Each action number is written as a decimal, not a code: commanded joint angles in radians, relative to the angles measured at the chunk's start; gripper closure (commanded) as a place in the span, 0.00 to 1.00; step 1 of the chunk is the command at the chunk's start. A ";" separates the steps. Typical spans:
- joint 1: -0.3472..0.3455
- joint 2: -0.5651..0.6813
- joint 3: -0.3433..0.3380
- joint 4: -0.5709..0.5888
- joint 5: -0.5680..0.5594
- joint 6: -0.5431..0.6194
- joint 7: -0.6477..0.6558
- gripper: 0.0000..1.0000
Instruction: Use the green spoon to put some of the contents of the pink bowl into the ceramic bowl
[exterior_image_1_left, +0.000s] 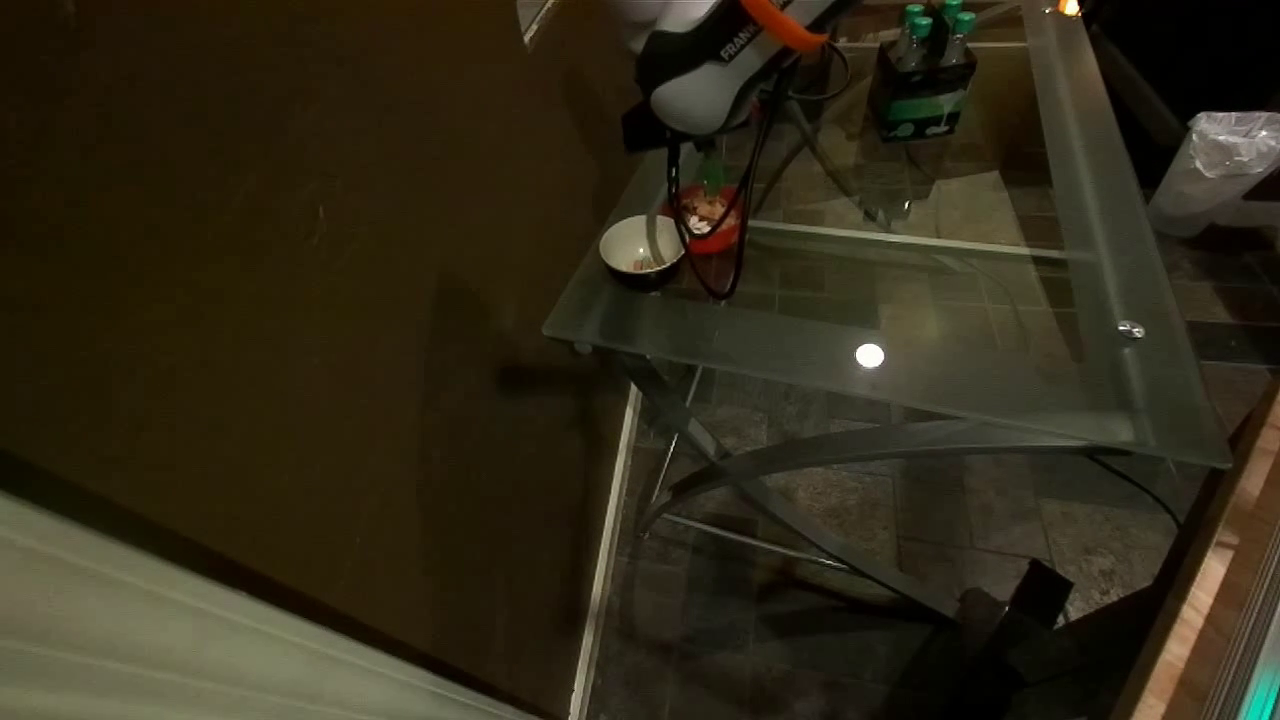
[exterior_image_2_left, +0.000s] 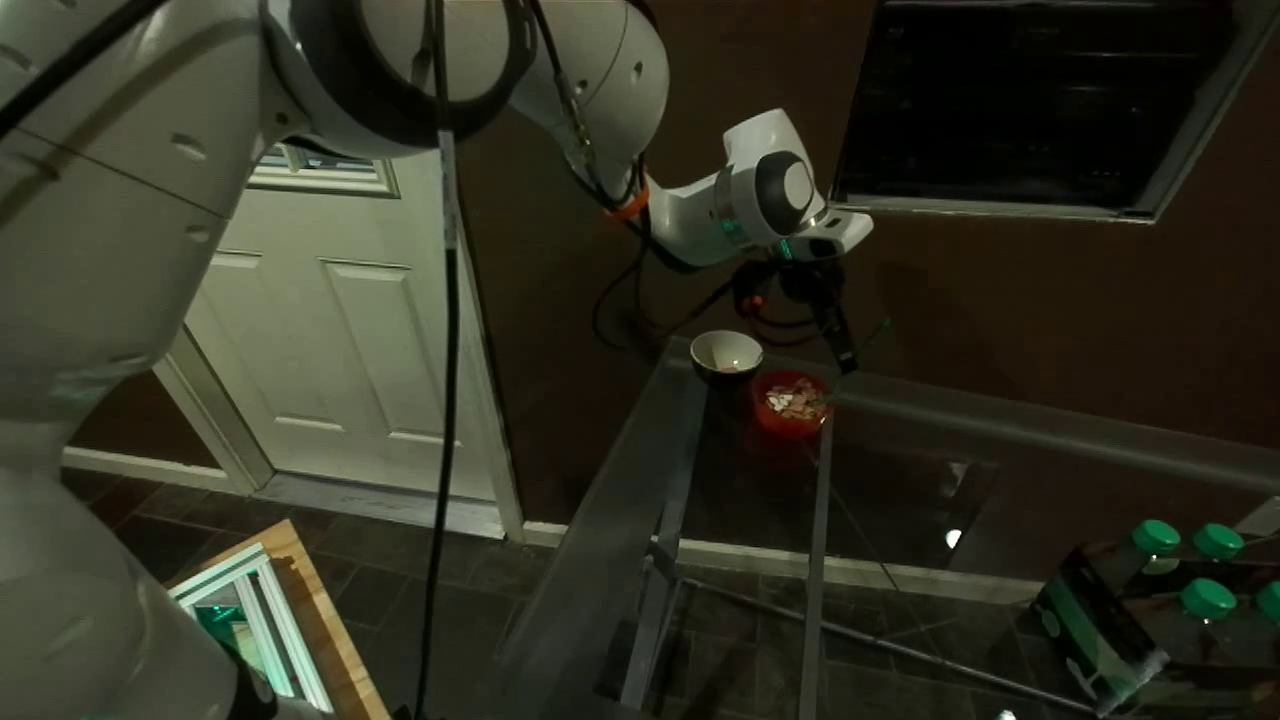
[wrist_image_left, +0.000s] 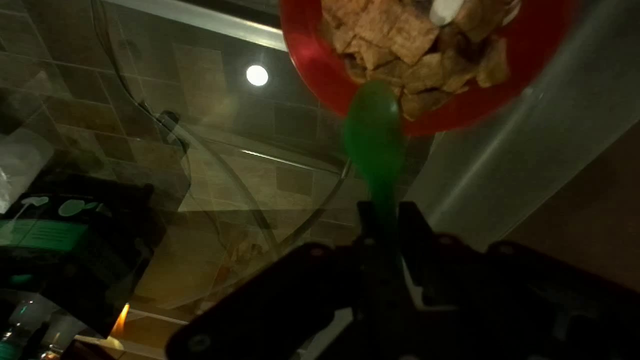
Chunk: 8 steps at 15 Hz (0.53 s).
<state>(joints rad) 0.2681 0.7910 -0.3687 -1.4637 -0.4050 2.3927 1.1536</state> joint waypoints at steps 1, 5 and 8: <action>0.025 0.005 -0.020 -0.002 -0.072 0.008 0.074 0.96; 0.034 0.015 -0.021 0.004 -0.111 0.003 0.107 0.96; 0.038 0.026 -0.014 0.018 -0.115 -0.001 0.129 0.96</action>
<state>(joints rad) 0.2909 0.8017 -0.3748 -1.4626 -0.4790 2.3927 1.2258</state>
